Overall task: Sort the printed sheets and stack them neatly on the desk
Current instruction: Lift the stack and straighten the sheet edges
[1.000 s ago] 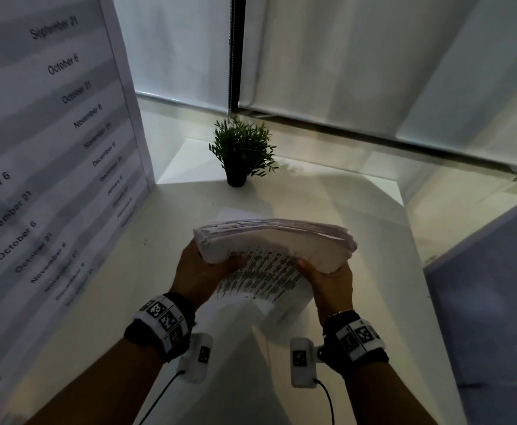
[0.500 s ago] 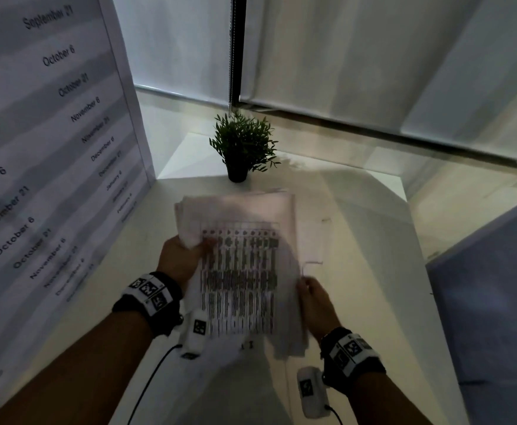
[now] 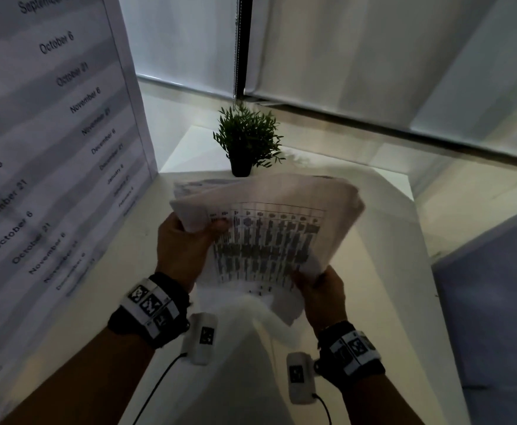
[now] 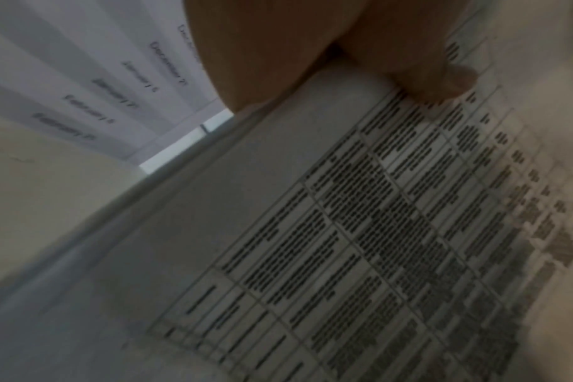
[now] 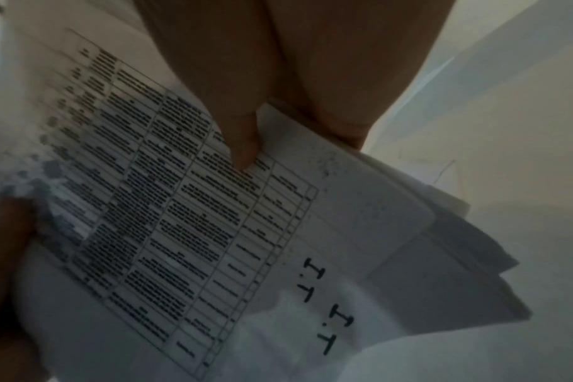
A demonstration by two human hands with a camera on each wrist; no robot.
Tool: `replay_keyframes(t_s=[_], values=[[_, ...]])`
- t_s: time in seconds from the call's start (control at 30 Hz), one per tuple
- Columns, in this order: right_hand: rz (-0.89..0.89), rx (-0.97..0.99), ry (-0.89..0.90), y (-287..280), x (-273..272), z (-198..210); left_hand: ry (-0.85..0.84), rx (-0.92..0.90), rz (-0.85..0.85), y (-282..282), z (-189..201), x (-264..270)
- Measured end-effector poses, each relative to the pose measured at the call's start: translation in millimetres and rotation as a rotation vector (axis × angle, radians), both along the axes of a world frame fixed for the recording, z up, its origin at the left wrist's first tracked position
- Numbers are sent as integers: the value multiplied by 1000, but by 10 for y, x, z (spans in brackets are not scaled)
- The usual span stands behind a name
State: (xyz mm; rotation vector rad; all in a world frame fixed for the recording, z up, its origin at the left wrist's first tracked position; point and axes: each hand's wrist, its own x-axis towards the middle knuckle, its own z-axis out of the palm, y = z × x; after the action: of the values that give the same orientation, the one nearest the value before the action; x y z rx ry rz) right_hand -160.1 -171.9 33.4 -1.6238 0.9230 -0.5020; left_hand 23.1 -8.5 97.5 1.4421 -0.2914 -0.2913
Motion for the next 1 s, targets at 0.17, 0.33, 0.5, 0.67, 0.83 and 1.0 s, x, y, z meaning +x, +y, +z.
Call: replay_keyframes(t_s=[0.17, 0.33, 0.5, 0.67, 0.83, 1.0], values=[[-51, 44, -25, -49, -7, -10, -155, 93, -123, 9, -193, -136], [-48, 75, -23, -149, 37, 32, -168, 228, -238, 52, -383, -176], [-9, 12, 36, -114, -37, 2, -158, 239, -226, 70, -345, -173], [-38, -15, -90, -100, -42, 164, -201, 169, -173, 78, -304, -126], [-69, -10, -298, -62, -69, 416, -260, 131, -294, 123, -203, -90], [-67, -18, -478, -65, -69, 688, -266, 121, -436, 78, -30, -67]])
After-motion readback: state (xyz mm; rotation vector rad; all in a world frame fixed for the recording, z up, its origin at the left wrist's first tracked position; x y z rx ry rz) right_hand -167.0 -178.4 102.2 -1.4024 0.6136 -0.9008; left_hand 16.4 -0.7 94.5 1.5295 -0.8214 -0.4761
